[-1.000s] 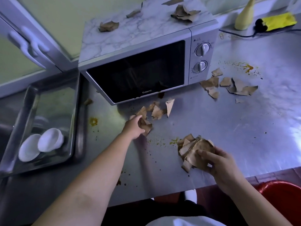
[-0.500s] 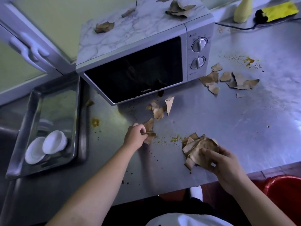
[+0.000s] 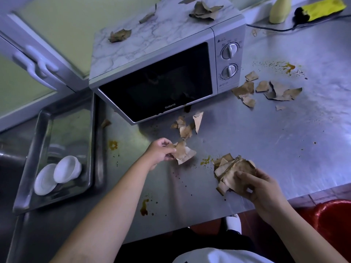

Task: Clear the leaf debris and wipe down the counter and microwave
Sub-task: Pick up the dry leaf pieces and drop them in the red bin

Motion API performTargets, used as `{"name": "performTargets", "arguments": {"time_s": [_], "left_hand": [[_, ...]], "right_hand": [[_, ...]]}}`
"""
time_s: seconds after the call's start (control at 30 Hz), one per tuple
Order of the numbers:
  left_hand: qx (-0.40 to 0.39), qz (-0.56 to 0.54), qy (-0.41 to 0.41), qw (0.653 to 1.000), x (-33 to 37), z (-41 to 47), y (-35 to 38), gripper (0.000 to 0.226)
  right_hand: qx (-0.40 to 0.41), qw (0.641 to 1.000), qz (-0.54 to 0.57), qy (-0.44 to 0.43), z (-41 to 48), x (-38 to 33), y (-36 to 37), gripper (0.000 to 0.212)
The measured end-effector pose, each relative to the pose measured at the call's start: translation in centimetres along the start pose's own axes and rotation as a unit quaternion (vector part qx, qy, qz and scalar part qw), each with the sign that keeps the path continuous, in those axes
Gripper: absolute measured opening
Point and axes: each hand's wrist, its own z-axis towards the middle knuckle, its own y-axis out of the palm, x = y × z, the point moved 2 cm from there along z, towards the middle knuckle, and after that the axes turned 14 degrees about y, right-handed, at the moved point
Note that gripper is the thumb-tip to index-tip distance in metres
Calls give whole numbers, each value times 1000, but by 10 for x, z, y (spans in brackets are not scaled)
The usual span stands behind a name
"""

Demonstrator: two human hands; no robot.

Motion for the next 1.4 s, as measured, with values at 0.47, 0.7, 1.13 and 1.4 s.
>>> {"name": "performTargets", "arguments": {"time_s": [0.47,0.7,1.13,1.4], "left_hand": [[28,-24,26,999,67,78,79,57],[74,138,-31,987,65,106,100,26],[8,88,10,996,12,15,79,19],[126,70,15,989,31,50,59,29]], "right_hand": [[54,998,19,-16,-20,-2,-27,23],[103,994,41,-25,-34,-7,-45,24],[92,995,25,-4,1,-19,-28,19],[109,994,11,0,7,-14,-19,20]]}}
